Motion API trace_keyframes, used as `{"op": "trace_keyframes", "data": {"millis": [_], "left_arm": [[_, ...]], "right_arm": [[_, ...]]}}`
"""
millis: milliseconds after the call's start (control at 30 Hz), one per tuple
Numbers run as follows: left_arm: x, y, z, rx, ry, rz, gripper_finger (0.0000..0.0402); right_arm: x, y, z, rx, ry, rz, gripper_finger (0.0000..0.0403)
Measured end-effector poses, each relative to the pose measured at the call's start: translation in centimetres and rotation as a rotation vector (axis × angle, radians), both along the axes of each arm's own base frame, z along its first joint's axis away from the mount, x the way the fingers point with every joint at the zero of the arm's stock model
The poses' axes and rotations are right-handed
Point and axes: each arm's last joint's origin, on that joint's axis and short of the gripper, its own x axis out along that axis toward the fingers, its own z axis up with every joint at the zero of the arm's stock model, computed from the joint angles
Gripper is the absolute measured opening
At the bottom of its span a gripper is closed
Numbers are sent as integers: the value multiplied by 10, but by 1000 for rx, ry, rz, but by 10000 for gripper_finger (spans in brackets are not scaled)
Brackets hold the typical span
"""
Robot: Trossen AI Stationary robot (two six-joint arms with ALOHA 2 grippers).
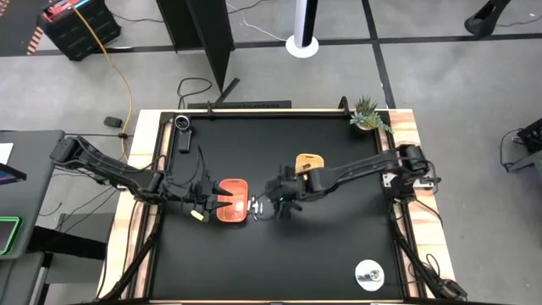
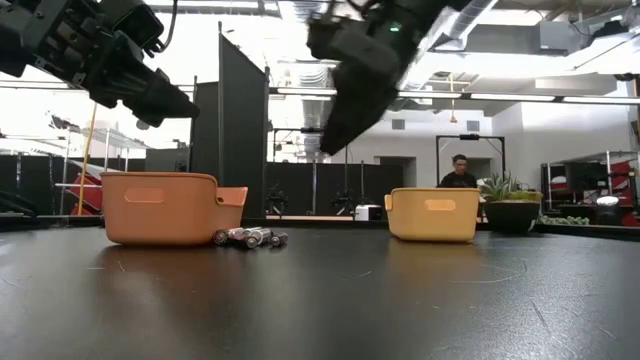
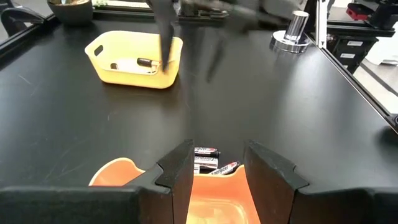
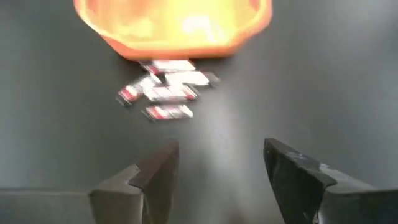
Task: Sort batteries
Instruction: Put the small silver battery into the orange bin
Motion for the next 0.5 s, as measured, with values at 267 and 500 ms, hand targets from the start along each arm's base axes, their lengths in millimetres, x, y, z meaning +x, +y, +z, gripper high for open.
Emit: {"op": "trace_keyframes", "data": {"millis": [267,500], "left_arm": [[0,0,0,1,4,0,132],[0,0,-1,3,11,0,132]], "right_arm": [[37,23,-31,35,39,91,251],[48,16,-58,52,98,88,251]]}}
